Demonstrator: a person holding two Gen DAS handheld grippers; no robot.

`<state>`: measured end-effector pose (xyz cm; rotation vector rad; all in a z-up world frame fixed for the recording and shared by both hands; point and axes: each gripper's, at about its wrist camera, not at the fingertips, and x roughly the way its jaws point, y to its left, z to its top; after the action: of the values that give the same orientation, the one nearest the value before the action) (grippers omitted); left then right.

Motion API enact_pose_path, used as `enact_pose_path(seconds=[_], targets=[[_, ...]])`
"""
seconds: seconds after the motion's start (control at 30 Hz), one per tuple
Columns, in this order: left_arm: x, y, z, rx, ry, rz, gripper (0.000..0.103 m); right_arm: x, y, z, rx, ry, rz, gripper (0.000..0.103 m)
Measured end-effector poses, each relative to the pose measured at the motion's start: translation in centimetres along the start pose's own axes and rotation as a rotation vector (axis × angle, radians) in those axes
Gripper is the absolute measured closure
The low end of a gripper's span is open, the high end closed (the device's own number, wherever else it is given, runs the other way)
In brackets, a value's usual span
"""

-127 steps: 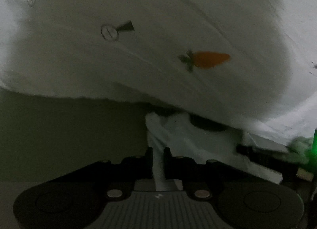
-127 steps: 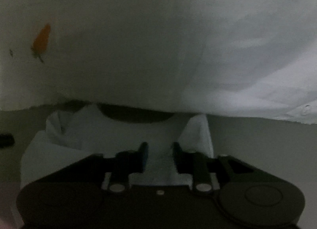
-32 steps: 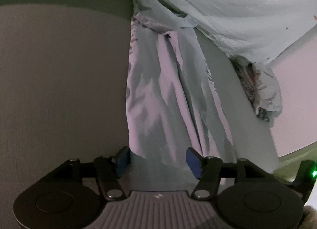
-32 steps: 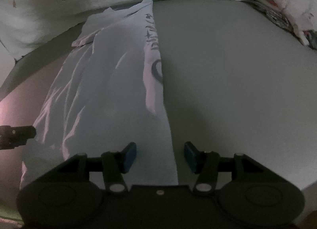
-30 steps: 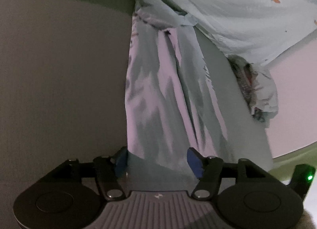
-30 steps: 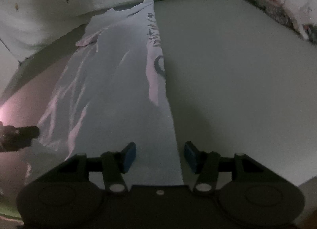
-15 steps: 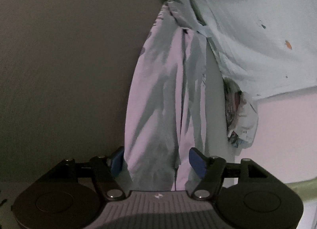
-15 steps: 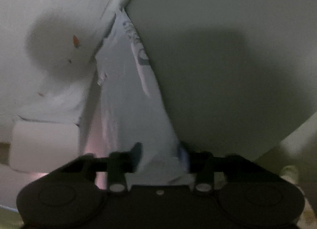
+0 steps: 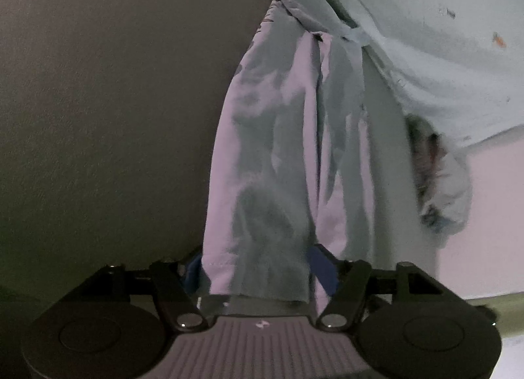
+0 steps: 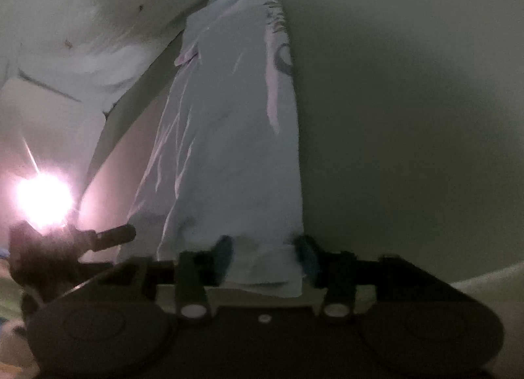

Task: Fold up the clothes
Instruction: 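Grasp the shirt hem with both grippers and lift it toward the collar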

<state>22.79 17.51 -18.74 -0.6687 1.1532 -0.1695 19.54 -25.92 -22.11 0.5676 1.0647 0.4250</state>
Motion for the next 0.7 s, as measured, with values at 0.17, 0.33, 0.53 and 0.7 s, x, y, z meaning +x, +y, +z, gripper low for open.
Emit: enact_pose_path(seconds=[0.17,0.33,0.53,0.7], targets=[[0.2,-0.1,0.2,0.018,-0.009,0.068,0.090,0.6,0.5,0.6,-0.051,-0.005,0.079,0.094],[-1.8,1.3,-0.7,-0.092,-0.044,-0.015,0.095,-2.0,-0.3,0.2,-0.032,-0.050,0.151,0.095],[-4.6,2.0,-2.8,-0.193,-0.053,-0.145,0.095,-5.9,-2.1,-1.4,0.128,-0.085,0.290,0.097],[-5.3,4.4,-3.6,-0.386,-0.051,-0.243,0.095,-6.7,-3.0,-1.3,0.227,-0.084,0.333,0.097]])
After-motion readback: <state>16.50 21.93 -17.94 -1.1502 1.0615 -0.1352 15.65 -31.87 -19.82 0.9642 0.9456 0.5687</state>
